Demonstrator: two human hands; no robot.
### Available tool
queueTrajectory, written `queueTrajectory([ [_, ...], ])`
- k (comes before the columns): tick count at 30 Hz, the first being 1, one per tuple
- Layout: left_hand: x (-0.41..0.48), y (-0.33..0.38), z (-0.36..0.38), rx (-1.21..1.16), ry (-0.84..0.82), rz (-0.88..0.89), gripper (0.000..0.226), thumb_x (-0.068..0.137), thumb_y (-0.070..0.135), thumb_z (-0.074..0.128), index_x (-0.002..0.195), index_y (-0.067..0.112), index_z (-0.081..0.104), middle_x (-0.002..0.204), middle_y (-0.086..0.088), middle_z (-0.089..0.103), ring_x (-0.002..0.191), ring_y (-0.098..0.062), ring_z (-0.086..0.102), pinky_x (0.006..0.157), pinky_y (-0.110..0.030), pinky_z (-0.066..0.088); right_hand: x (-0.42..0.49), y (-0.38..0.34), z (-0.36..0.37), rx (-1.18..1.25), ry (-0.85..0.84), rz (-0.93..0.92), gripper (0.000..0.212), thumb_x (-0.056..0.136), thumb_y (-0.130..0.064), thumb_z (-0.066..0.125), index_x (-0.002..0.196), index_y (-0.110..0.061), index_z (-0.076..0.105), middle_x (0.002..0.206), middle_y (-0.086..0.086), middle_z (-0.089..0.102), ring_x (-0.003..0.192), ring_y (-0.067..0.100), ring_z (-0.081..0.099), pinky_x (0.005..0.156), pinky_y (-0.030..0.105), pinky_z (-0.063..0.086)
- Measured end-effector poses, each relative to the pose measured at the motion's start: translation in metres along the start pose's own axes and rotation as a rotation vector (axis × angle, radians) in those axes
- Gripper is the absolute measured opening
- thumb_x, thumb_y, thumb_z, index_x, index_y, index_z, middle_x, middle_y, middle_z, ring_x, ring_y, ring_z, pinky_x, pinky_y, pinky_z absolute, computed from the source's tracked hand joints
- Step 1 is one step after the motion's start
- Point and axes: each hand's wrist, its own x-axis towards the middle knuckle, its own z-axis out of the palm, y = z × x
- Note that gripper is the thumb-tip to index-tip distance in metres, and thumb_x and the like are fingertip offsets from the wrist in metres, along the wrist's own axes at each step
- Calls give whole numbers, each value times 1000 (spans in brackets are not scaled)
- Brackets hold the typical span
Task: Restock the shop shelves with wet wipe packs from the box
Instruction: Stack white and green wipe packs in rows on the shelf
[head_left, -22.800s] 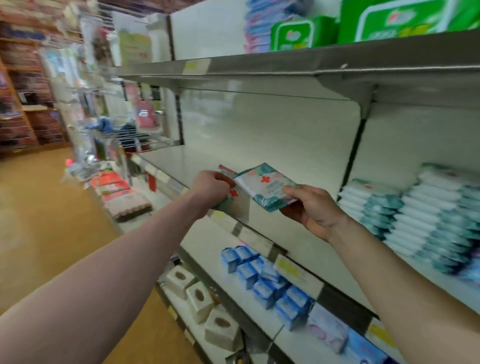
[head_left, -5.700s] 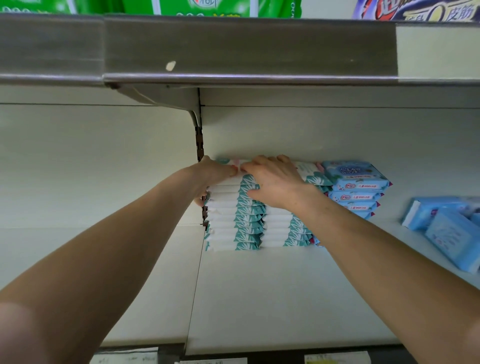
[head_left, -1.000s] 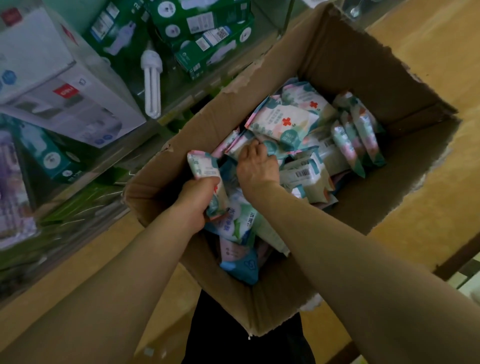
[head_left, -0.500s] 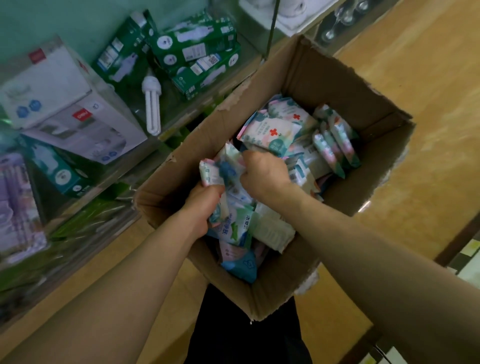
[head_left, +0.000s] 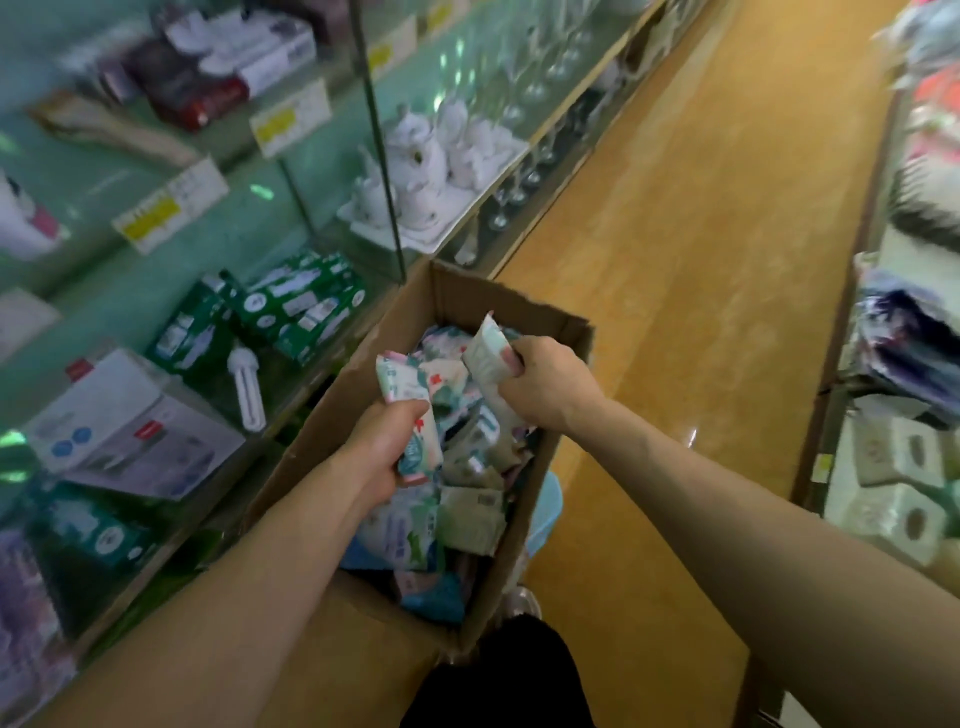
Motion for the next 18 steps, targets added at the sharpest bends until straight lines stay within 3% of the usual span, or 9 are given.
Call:
queueTrajectory([
  [5,-42,47,50,124,-110,111,34,97,23,51,129,15,49,112,-16,62,91,-33,62,65,-41,53,-34,10,-60,47,133,70,27,100,-25,37,85,-9,53,70,3,51,68,25,54,55,31,39],
  [7,-60,61,75,180,-160,160,32,97,22,50,128,16,48,113,-16,61,90,-33,62,69,-44,54,-51,19,-83,76,184,92,27,99,-24,39,84,-8,54,71,6,54,68,26,56,54,32,42],
  [10,-90,76,117,267,-240,228,24,98,20,48,121,15,46,111,-17,59,92,-33,61,81,-49,51,-81,39,-119,116,274,138,31,97,-22,39,68,-13,43,64,3,48,57,22,47,47,28,32],
  [13,-122,86,167,365,-308,277,27,97,22,49,120,10,47,111,-17,61,94,-35,61,88,-51,50,-116,67,-157,171,374,222,29,94,-20,41,65,-15,38,63,2,45,58,23,46,50,28,34],
  [18,-186,90,268,549,-450,389,8,98,21,46,102,14,45,97,-14,54,77,-30,56,74,-44,47,-183,130,-221,200,545,333,18,88,-19,48,73,-12,47,73,6,56,72,28,57,57,31,42],
])
